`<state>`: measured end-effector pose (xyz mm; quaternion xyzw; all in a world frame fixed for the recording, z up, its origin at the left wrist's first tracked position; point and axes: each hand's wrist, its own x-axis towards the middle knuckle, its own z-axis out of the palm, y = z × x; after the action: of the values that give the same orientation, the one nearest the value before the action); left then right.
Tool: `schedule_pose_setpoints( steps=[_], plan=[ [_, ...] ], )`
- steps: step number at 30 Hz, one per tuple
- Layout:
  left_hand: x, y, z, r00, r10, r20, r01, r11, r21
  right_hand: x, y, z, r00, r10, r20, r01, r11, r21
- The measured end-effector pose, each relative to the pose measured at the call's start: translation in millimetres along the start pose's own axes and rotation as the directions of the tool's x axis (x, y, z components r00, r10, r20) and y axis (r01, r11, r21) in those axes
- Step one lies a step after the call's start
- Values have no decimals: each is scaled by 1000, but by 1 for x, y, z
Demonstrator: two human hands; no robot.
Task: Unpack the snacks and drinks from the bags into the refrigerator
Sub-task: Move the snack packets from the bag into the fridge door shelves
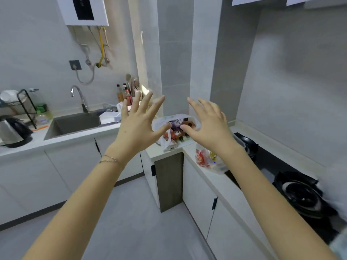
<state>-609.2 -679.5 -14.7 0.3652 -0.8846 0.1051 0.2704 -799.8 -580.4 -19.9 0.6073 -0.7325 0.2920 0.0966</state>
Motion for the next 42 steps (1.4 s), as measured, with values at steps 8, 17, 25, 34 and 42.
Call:
schedule_pose_setpoints(
  steps=[8, 17, 25, 34, 42],
  plan=[
    [81, -5, 102, 989, 120, 86, -112, 989, -94, 42, 88, 53, 967, 243, 69, -234, 964, -124],
    [157, 10, 214, 948, 271, 166, -238, 952, -193, 64, 168, 104, 889, 450, 82, -428, 882, -196],
    [209, 51, 314, 883, 364, 297, -295, 922, -253, 88, 261, 139, 833, 538, 131, -506, 835, -215],
    [273, 96, 402, 819, 388, 422, -307, 919, -248, 136, 360, 163, 836, 499, 229, -467, 865, -183],
    [293, 103, 466, 761, 491, 425, -352, 862, -365, 158, 402, 193, 821, 475, 318, -475, 876, -84]
  ],
)
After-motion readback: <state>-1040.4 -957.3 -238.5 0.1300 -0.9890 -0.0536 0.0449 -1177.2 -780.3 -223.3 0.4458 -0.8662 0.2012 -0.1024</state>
